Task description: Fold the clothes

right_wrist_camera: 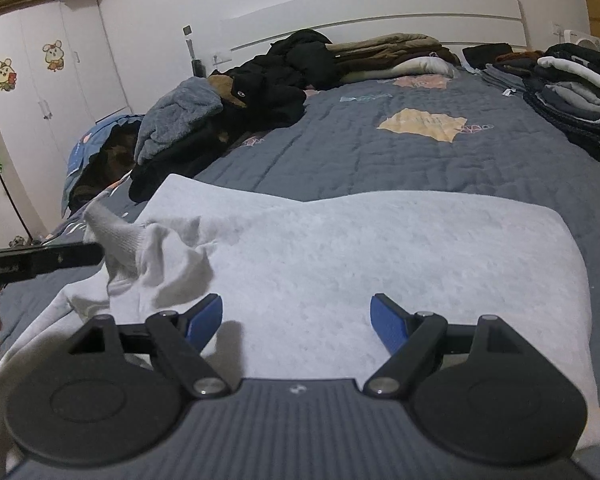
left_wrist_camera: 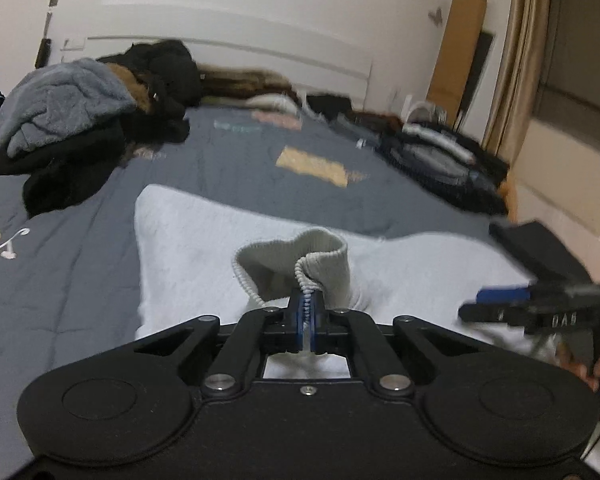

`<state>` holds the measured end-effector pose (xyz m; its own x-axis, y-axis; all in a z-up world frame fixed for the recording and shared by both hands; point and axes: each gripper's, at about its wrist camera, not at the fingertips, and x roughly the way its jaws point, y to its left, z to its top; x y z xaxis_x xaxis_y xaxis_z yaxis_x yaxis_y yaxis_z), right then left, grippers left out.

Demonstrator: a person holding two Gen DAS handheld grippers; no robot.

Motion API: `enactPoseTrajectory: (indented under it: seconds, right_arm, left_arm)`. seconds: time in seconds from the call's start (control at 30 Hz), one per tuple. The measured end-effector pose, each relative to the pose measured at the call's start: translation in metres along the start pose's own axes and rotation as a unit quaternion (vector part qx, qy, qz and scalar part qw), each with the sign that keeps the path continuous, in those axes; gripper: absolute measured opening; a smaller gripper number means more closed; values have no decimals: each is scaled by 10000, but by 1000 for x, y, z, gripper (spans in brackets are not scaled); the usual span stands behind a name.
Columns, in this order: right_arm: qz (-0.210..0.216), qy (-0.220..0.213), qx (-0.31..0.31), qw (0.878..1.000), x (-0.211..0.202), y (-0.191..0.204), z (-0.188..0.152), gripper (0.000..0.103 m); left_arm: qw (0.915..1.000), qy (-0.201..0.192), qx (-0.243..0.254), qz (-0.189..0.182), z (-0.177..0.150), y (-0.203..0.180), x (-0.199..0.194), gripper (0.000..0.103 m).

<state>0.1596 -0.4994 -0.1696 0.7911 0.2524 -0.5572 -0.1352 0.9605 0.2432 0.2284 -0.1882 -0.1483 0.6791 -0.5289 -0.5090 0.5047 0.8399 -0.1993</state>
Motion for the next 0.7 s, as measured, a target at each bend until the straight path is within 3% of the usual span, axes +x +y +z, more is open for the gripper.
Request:
enactPoseTrajectory:
  seconds: [0.1,0.2,0.27,0.3,0.37,0.43,0.5,0.57,0.63,0.7]
  right_arm:
    - [16,12,29,10000,3,-1,1,81]
    - [69,16,92,9999,5,-1,1,81]
    - [164,32,118,9998,5,0,2,81]
    - [238,49,120,9996,5,1,2,81]
    - [397,48,109,9991,5,4,2,81]
    - [508,41,39,9987,5,11,0,81]
    - [554,81,-80,9984,9,19,-3,81]
    - [558,128,-207,9981,13,28,-7,81]
    - [544,171,-258,9980,17,33,-9,81]
    - [549,190,-266,9980,19,34,-8,81]
  left_arm:
    - [9998,-25,-197,-12,6,17,-16,2]
    - [9975,-230,-529,-402,12,36,-35,2]
    - [9975,-157,-442,-520,15,36,-38,2]
    - [9980,5,-330,-544,15,35,-37,2]
    - [9964,688,92,-489,10,27,-27,2]
    - [9927,1110,398,-258,2,22,-19,3]
    - [9919,1257,173,-78,2,27,-16,5]
    - [9931,1158,-181,41,10,31,-22,18]
    - [9938,962,-551,-38,20,33,-32,29]
    - [9897,863,-1111,-247,24,34,-36,30]
